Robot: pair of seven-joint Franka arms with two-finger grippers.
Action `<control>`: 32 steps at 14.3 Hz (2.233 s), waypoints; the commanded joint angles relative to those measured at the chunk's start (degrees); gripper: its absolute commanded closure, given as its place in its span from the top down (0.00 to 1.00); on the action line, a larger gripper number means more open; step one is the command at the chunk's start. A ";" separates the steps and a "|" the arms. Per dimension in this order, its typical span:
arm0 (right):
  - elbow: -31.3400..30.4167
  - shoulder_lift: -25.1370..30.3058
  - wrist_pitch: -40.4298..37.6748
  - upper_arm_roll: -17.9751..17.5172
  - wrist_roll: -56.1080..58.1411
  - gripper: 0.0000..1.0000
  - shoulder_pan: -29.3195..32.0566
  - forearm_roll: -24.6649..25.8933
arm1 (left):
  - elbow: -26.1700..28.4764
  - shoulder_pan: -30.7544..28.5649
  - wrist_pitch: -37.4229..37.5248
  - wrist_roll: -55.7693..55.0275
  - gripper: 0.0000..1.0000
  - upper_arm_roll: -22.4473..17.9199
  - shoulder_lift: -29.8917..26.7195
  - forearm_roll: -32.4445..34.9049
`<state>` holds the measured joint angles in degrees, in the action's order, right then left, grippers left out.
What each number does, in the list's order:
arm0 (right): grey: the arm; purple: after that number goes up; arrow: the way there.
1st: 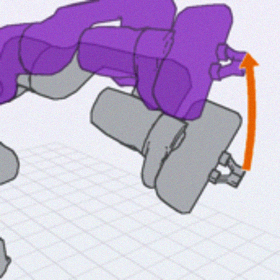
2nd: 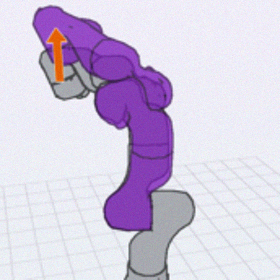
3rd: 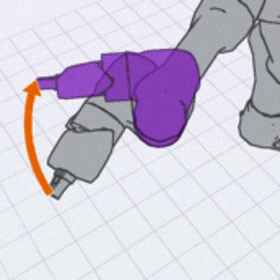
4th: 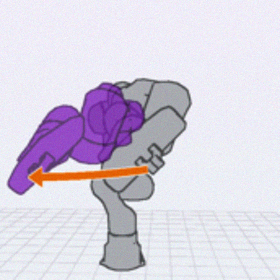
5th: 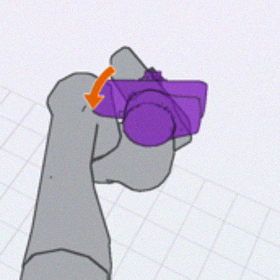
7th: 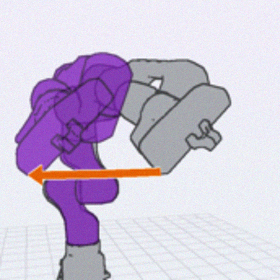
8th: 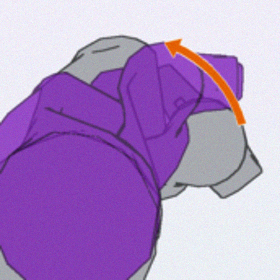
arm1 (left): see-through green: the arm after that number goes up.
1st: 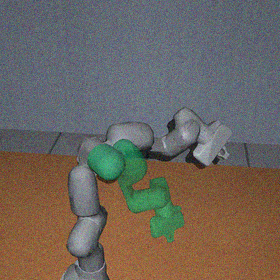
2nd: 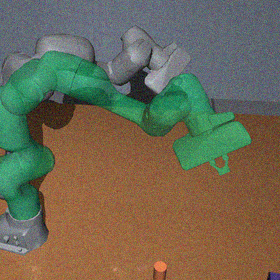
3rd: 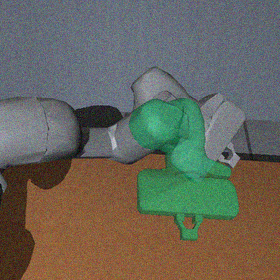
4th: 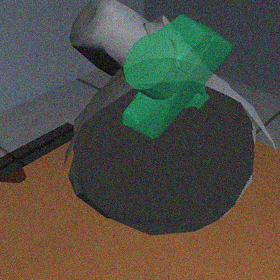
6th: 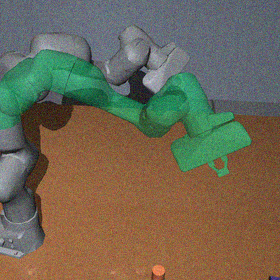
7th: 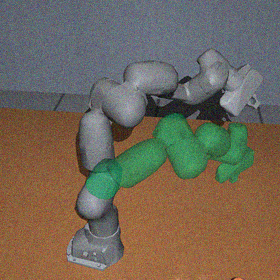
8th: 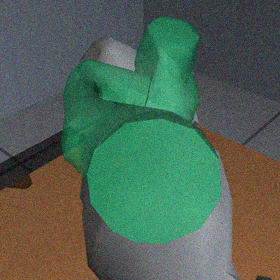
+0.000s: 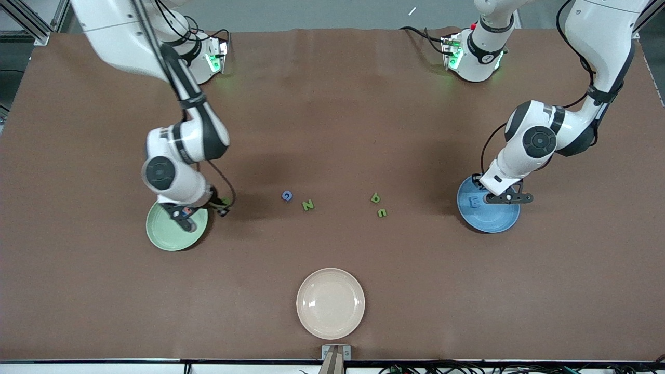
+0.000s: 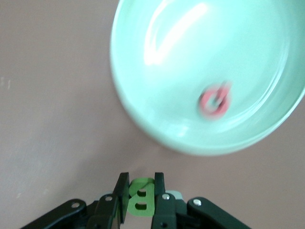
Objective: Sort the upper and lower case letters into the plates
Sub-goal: 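Place the x on the blue plate while the right gripper places B, then grasp the u with the left gripper while the right gripper grasps G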
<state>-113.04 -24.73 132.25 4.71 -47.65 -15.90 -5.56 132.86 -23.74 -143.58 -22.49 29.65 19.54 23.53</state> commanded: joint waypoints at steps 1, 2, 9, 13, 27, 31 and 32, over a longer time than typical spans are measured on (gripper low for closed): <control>-0.52 0.74 -0.15 -1.10 11.32 0.00 7.35 -0.24 | 0.39 -0.43 -0.74 0.25 0.11 0.32 1.29 0.99; -0.08 0.65 -0.15 -1.10 15.18 0.00 9.29 -0.24 | 0.39 -0.43 -0.83 0.25 0.11 0.32 1.46 0.99; 2.47 -4.70 1.78 -1.19 19.09 0.02 12.38 -0.59 | 0.47 -0.52 -2.59 0.51 0.56 0.32 2.35 0.99; 2.56 -6.11 2.48 -1.19 19.18 0.05 13.79 -0.50 | -0.40 -1.40 -0.14 6.92 1.00 1.11 -3.00 0.56; 3.44 -2.16 -2.88 -1.72 -7.53 1.00 -5.61 -1.29 | -24.82 12.91 12.35 -22.65 1.00 11.84 9.62 -7.80; 2.48 -2.60 1.77 -1.72 -14.29 1.00 -12.74 -4.46 | -33.08 23.70 12.71 -32.33 1.00 4.57 15.87 -5.69; 1.78 -2.69 3.53 -1.72 -16.48 1.00 -14.49 -4.46 | -34.67 26.96 12.71 -34.18 1.00 1.76 16.84 -5.77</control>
<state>-109.19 -28.03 132.94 2.40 -60.82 -27.79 -8.91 103.46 -2.39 -132.44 -52.85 35.80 33.03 16.66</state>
